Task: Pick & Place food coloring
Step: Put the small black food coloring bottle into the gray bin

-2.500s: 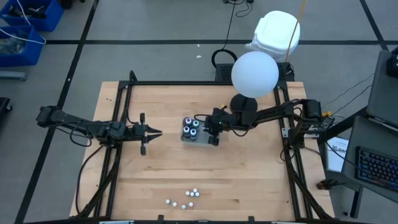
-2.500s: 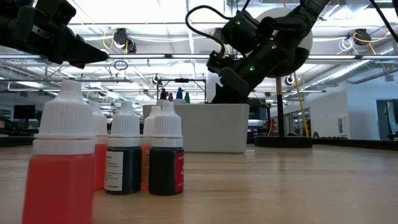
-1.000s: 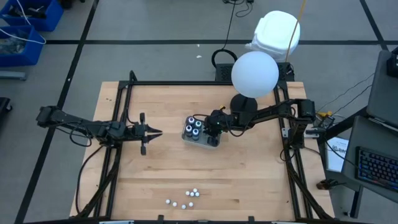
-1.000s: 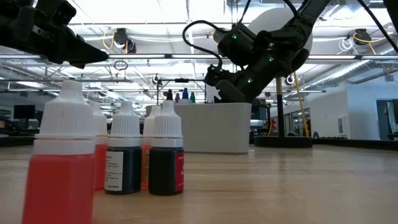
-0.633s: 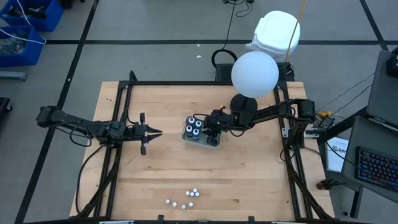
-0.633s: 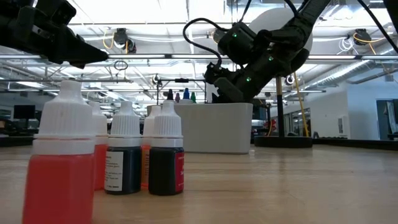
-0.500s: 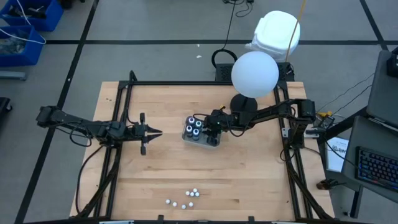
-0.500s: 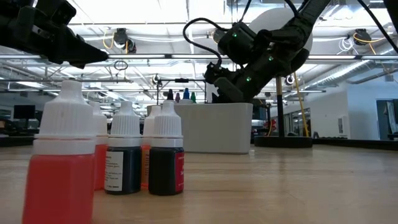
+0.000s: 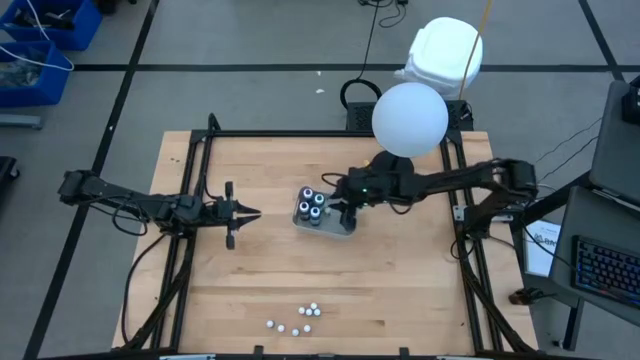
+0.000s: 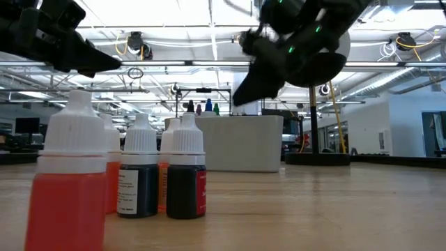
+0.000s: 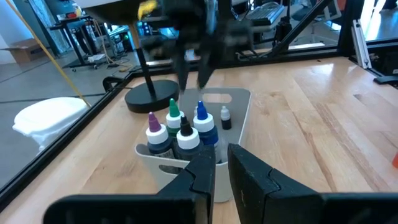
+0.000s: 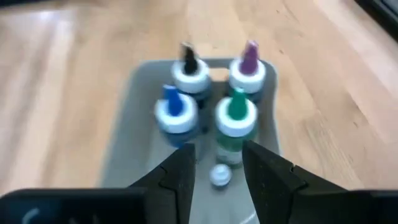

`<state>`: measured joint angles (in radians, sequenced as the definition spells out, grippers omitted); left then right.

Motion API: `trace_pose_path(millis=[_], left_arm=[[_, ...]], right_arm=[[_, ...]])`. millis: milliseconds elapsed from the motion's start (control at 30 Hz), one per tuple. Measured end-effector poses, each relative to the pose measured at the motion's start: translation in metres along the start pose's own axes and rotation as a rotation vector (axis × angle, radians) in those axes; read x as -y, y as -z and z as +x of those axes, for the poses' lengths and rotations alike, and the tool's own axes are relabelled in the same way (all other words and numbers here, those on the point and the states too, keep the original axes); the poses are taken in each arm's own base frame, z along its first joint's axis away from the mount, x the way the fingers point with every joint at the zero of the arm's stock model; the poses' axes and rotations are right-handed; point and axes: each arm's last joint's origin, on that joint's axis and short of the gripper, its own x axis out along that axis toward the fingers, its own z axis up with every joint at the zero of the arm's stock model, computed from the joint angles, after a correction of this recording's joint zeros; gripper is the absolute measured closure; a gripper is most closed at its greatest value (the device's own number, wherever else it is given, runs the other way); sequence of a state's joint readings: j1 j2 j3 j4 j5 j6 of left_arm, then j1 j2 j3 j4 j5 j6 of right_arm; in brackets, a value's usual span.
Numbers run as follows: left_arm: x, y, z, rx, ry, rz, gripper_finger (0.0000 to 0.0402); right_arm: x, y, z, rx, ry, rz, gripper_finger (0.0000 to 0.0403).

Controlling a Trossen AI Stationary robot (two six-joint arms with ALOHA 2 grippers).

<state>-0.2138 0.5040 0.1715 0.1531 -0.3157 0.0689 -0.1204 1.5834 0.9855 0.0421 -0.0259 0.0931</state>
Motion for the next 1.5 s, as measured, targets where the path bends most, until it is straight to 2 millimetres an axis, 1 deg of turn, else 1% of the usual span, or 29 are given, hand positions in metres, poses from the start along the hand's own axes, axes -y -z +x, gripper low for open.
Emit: trace_pose_path(millis=[133,200,300,367,400,467,567,667,733,867,933,1100,1233,1400,1500], left_arm=[[0.0,0.001,0.0,-0.006,0.0,0.001,0.035],[0.0,0.001,0.0,-0.01,0.001,0.002,0.035],[0.0,0.002,0.0,-0.016,0.002,-0.005,0.035],[0.0,0.002,0.0,-0.023,0.002,-0.013,0.035],[0.0,0.002,0.0,-0.022,0.002,-0.018,0.035],[0.0,0.002,0.0,-0.022,0.002,-0.019,0.035],[0.0,0.002,0.0,-0.022,0.001,-0.029,0.035],[0.0,0.002,0.0,-0.021,0.001,-0.043,0.035],[0.0,0.002,0.0,-0.022,0.001,-0.043,0.035],[0.0,0.002,0.0,-0.021,0.001,-0.042,0.035],[0.0,0.002,0.0,-0.021,0.001,-0.041,0.035],[0.0,0.002,0.0,-0.021,0.001,-0.041,0.035],[0.0,0.002,0.0,-0.021,0.001,-0.041,0.035],[0.0,0.002,0.0,-0.021,0.001,-0.041,0.035],[0.0,0.002,0.0,-0.021,0.001,-0.041,0.035]], right_arm=[[-0.018,-0.008,-0.035,-0.001,-0.042,-0.048,0.0296],[-0.029,-0.011,-0.054,0.05,-0.062,-0.094,0.0312],[-0.047,-0.008,-0.084,0.131,-0.093,-0.162,0.0349],[-0.055,-0.003,-0.102,0.174,-0.132,-0.187,0.0382],[-0.058,0.001,-0.111,0.191,-0.143,-0.196,0.0392],[-0.061,0.008,-0.127,0.231,-0.13,-0.196,0.0395],[-0.059,0.022,-0.147,0.282,-0.123,-0.175,0.039],[-0.053,0.04,-0.162,0.315,-0.144,-0.145,0.0399],[-0.05,0.054,-0.168,0.34,-0.158,-0.121,0.04],[-0.041,0.083,-0.17,0.431,-0.169,-0.083,0.0402],[-0.038,0.094,-0.17,0.48,-0.183,-0.074,0.0402],[-0.035,0.116,-0.166,0.548,-0.292,-0.086,0.0402],[-0.034,0.126,-0.164,0.567,-0.319,-0.088,0.0402],[-0.033,0.128,-0.166,0.586,-0.324,-0.079,0.0402],[-0.032,0.127,-0.166,0.593,-0.298,-0.07,0.0402]])
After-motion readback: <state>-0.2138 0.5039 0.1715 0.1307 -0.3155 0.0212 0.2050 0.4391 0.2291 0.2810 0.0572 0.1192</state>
